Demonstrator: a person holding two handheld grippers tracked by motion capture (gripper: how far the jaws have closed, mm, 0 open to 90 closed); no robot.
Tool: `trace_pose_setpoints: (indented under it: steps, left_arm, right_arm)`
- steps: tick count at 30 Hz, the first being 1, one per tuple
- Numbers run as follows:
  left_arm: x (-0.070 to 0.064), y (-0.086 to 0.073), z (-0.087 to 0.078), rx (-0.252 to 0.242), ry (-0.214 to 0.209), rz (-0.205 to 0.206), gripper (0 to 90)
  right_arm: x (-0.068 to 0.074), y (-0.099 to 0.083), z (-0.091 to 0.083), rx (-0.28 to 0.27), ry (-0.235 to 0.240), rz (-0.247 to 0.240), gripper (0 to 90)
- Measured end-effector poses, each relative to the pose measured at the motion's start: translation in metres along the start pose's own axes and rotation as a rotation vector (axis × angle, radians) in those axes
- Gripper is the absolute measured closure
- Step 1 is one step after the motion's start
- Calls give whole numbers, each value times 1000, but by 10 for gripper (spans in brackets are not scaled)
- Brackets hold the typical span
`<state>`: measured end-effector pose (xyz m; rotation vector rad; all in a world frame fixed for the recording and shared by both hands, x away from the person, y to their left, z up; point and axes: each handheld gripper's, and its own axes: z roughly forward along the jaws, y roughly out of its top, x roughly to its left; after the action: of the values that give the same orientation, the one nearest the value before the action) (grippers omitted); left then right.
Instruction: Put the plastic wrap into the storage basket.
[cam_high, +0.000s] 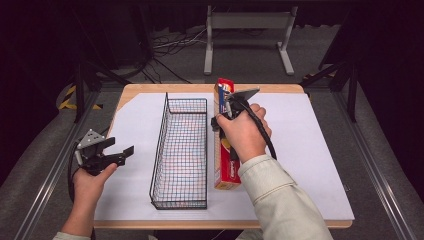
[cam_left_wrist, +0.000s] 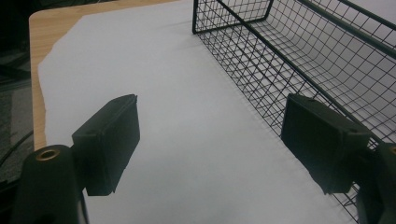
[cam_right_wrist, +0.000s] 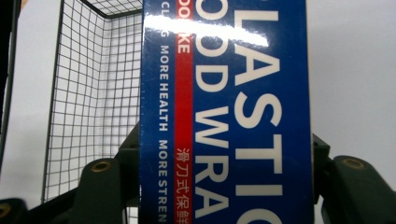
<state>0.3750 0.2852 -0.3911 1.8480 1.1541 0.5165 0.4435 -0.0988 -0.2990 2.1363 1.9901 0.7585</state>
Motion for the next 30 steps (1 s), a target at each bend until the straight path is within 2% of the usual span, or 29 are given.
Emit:
trace_pose_setpoints:
  steps: [9,13,19,23,27,30]
  left_arm:
    - [3,-1,-2,-9,-6,-20,203]
    - [4,-3,-3,-6,0,-22,203]
    - [4,-4,-4,-3,8,-18,203]
    - [3,-6,-6,5,12,-17,203]
    - [6,-9,-10,0,20,-23,205]
    - [8,-12,-13,-1,30,-40,205]
  right_arm:
    - [18,1,3,-3,-10,14,396]
    - [27,0,6,0,3,28,396]
    - [38,-1,10,3,-4,31,395]
    - [44,-1,11,-1,-5,29,396]
    - [53,-2,16,-8,13,22,396]
    - [58,-3,18,-5,16,6,396]
